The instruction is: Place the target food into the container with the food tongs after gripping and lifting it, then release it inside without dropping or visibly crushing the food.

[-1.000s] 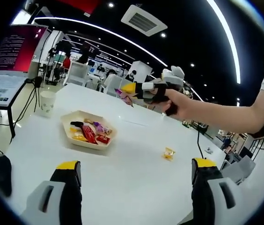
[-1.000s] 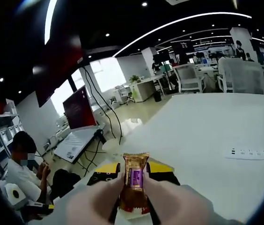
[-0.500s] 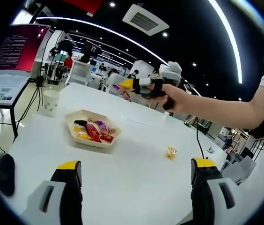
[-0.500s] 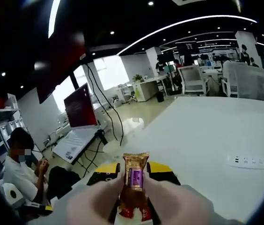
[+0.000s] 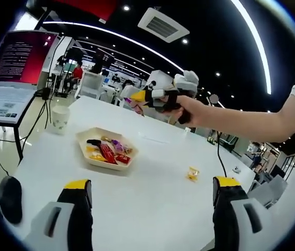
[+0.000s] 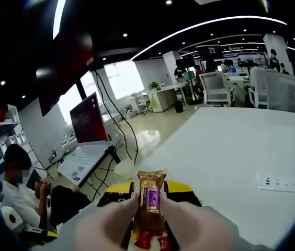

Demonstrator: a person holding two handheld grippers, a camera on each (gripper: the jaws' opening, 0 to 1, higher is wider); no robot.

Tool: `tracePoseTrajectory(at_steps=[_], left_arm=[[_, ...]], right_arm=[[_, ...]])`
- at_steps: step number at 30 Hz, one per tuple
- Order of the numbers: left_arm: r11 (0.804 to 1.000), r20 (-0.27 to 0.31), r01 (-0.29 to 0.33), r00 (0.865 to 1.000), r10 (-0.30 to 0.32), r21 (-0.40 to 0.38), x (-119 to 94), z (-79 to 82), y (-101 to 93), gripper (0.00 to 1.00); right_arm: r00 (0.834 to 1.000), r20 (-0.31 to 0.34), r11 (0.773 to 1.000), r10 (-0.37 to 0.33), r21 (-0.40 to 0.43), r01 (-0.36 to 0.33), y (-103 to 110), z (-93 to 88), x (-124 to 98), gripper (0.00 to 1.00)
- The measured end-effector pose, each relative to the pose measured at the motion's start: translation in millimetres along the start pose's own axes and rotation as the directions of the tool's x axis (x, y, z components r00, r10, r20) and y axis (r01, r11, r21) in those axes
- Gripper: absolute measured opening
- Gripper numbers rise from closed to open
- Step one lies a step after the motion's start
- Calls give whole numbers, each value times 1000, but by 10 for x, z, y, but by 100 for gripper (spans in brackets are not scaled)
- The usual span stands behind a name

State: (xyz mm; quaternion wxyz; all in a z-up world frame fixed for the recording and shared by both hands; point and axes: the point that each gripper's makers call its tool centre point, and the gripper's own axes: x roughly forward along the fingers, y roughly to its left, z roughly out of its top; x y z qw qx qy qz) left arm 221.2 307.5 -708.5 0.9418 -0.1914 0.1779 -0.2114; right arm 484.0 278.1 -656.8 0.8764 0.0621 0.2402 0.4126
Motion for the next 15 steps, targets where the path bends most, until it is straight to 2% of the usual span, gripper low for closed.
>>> tracePoseTrajectory(at_steps=[3, 9, 12, 13, 15], left_arm=[[1000, 9, 8, 1000, -8, 0, 16, 25, -28, 97], [1000, -17, 28, 999, -28, -9, 94, -43, -71, 96], [999, -15, 41, 999, -41, 5, 105, -32, -102, 96], [999, -14, 42, 999, -42, 4, 107, -32, -101, 96], [999, -17, 36, 999, -36, -3, 101, -48, -74, 96]], right_arm=[[1000, -4, 1000, 3, 2, -3, -35, 55, 17, 22], [1000, -7, 1000, -3, -1, 3, -67, 94, 21, 22], [999, -23, 999, 39, 36, -38, -6, 86, 46, 28], [998, -38, 998, 39, 45, -38, -5, 58, 54, 29], [999, -29, 1000, 23, 18, -22, 2, 56, 46, 29]])
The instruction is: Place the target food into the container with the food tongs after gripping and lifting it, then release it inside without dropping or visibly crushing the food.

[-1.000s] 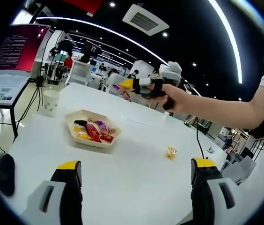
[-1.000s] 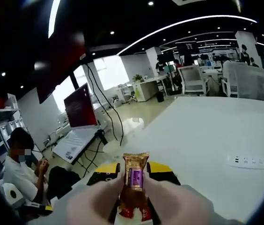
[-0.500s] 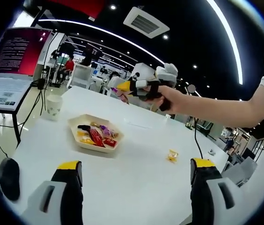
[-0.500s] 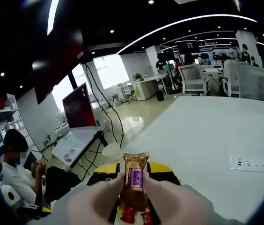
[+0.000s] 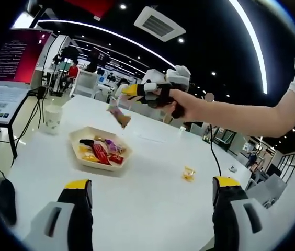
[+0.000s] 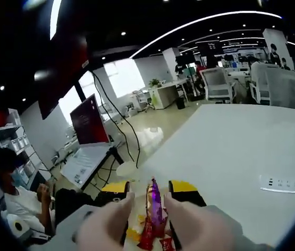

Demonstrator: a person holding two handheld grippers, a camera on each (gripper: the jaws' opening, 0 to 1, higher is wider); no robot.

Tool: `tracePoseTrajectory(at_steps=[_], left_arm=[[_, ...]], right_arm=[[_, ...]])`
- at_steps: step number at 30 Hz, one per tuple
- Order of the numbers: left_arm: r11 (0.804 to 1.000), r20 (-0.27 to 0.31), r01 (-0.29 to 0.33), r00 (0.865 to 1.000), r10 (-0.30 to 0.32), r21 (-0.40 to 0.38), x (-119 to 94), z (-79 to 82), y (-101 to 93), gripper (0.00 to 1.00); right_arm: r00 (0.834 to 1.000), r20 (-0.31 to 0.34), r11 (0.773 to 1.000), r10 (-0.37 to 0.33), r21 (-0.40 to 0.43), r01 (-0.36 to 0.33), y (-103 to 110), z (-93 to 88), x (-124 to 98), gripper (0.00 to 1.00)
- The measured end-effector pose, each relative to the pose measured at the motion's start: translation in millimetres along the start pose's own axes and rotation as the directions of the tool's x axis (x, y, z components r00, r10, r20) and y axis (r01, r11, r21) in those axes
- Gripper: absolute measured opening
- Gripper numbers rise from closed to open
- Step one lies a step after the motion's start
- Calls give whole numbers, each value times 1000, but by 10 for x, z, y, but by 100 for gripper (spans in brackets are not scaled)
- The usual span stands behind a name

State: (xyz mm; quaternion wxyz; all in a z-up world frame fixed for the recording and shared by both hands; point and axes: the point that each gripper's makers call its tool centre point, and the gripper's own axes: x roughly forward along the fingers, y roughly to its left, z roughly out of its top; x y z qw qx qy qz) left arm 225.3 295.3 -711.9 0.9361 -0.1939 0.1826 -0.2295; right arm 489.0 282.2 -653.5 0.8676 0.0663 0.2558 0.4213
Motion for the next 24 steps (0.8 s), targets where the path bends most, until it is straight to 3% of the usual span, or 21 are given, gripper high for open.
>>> tracePoseTrajectory(at_steps=[5, 8, 18, 21, 24], left_arm=[[1000, 0, -2, 1000, 2, -10, -14, -20, 2, 97], [1000, 0, 2, 1000, -2, -17, -11, -32, -16, 97], [1000, 11, 5, 1000, -4, -18, -20, -19, -4, 97], [999, -2, 12, 1000, -12, -38, 36, -78, -1, 97], [999, -9, 23, 1000, -24, -38, 58, -87, -33, 97]], right_arm=[[999, 0, 997, 46, 62, -46, 118, -28, -32, 30], [999, 9, 999, 34, 36, -34, 118, -18, -73, 30], [999, 38, 997, 25, 73, -27, 104, 33, -216, 30], [998, 63, 994, 19, 107, -26, 96, 104, -225, 30], [997, 74, 996, 18, 81, -24, 145, 159, -266, 30]])
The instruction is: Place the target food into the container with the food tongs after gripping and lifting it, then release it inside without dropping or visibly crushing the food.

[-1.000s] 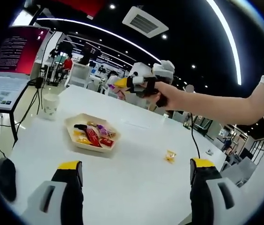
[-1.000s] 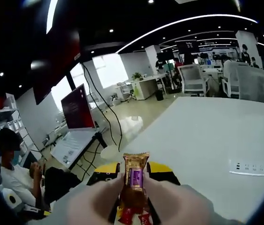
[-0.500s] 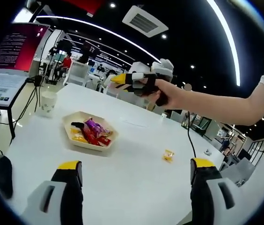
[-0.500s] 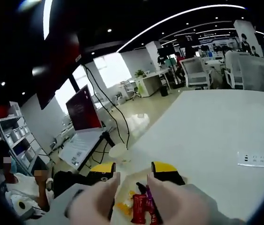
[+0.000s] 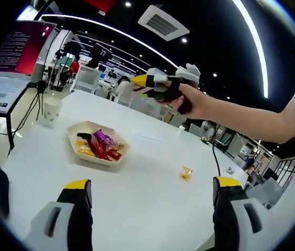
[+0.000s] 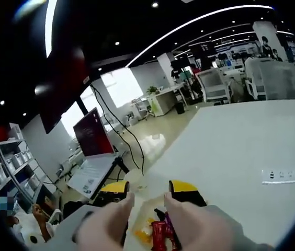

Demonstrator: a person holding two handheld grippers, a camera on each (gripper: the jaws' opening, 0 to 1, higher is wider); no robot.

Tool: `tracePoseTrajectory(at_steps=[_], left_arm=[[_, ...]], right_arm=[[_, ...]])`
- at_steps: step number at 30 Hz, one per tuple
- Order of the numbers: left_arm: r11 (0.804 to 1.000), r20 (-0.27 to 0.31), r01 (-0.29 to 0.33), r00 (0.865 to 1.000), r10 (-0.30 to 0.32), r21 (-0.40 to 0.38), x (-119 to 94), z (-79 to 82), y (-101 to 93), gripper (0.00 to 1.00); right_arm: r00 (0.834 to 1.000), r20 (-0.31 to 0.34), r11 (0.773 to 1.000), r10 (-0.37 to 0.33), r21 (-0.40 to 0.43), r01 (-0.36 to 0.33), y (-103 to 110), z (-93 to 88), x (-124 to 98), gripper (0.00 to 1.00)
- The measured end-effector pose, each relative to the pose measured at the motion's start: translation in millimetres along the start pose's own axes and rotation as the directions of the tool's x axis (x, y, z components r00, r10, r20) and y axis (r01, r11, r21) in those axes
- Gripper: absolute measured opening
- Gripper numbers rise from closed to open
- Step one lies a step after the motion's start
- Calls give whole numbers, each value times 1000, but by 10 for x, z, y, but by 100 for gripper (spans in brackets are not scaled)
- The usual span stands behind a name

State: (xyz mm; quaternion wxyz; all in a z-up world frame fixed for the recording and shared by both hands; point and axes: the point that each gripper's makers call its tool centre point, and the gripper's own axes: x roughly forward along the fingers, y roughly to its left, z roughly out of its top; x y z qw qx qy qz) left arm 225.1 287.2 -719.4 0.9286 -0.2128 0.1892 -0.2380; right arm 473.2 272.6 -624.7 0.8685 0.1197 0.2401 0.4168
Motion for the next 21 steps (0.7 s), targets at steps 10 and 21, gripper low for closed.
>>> tracePoseTrajectory(at_steps=[10, 21], left_arm=[[1000, -3, 21, 1000, -21, 12, 57, 58, -57, 97], [1000, -16, 26, 1000, -26, 11, 53, -22, -57, 97]], right_arm=[[1000, 0, 999, -11, -52, 11, 5, 39, -72, 30], [1000, -21, 995, -11, -96, 9, 18, -69, -115, 29]])
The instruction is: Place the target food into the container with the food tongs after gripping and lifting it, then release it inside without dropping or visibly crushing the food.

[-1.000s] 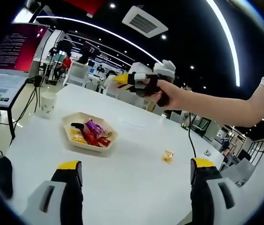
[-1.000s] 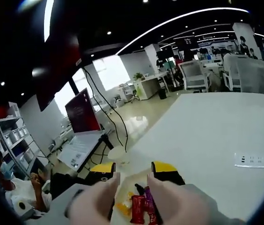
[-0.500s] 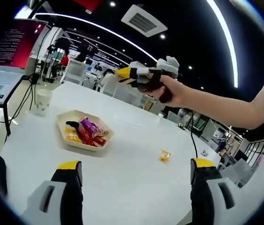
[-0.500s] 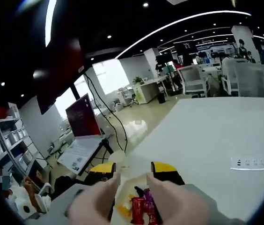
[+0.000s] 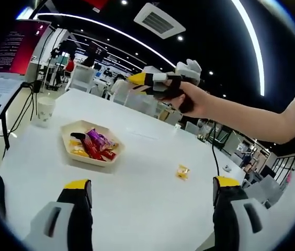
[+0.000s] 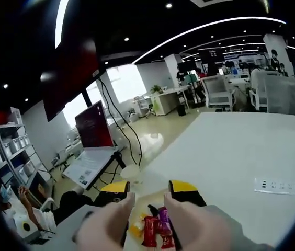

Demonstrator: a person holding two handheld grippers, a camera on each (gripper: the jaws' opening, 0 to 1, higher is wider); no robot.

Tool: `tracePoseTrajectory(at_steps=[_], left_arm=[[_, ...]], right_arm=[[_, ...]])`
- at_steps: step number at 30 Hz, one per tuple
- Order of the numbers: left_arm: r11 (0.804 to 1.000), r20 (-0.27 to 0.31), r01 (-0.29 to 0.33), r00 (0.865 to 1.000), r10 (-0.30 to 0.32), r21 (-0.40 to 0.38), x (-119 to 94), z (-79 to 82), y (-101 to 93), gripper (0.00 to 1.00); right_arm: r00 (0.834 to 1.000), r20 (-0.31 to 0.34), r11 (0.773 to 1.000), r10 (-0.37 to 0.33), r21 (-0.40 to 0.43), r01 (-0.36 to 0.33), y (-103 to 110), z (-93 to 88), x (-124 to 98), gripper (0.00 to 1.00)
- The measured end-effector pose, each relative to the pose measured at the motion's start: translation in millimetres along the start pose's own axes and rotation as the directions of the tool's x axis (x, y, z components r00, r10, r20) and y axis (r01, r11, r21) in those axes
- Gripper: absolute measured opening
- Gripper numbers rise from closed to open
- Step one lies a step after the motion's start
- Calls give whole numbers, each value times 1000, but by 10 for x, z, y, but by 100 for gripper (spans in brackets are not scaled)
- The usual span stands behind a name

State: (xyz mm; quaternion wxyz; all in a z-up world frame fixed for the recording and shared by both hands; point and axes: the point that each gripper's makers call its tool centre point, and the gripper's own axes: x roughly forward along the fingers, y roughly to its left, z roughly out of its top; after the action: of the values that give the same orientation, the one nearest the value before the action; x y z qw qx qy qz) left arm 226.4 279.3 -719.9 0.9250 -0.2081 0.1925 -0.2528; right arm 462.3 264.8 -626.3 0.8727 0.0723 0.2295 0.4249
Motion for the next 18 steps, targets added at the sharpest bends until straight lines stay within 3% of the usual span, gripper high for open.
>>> tracePoseTrajectory(at_steps=[18], left_arm=[[1000, 11, 1, 1000, -1, -14, 1, 8, -54, 96]], right_arm=[[1000, -8, 1000, -28, 13, 28, -117, -168, -213, 29]])
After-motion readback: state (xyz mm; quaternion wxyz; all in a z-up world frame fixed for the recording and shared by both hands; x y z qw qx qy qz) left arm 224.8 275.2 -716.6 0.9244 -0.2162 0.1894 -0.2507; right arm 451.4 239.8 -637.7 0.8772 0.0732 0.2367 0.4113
